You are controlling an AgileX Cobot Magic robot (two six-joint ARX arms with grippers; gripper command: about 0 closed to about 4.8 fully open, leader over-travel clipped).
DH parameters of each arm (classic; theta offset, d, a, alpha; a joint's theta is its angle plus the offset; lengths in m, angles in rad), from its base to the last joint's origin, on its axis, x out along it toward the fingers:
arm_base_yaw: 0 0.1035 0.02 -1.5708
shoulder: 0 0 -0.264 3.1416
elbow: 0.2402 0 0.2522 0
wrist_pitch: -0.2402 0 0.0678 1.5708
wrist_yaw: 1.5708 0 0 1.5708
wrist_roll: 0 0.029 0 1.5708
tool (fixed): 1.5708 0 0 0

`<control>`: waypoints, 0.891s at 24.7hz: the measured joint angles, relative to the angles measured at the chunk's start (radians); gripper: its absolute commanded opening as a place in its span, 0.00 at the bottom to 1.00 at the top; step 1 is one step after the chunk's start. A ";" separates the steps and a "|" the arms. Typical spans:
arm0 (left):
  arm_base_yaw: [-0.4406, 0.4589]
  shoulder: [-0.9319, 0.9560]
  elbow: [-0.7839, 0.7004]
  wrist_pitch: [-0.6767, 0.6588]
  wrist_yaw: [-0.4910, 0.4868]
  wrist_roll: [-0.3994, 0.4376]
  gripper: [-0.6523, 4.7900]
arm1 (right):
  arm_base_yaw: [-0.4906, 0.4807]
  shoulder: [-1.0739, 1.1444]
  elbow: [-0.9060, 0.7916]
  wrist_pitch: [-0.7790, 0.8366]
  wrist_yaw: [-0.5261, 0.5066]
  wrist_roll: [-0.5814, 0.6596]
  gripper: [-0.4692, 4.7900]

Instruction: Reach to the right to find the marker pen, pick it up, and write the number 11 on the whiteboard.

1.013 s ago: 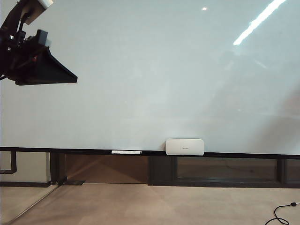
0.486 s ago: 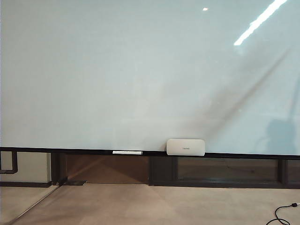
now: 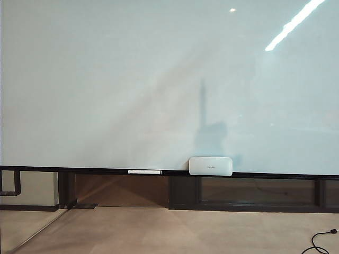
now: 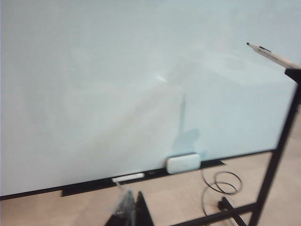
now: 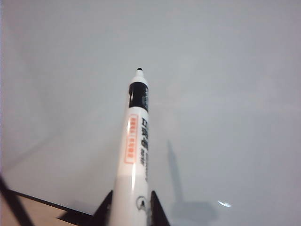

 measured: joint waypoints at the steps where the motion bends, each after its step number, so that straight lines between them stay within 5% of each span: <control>1: 0.001 -0.002 0.029 -0.020 -0.005 0.001 0.11 | 0.039 0.039 0.051 -0.002 0.009 0.001 0.08; 16: 0.001 0.067 0.075 -0.064 0.212 0.083 0.11 | 0.134 0.428 0.574 -0.122 -0.036 0.017 0.08; 22: 0.001 0.105 0.078 -0.001 0.222 0.100 0.11 | 0.133 0.575 0.718 -0.134 -0.024 0.034 0.08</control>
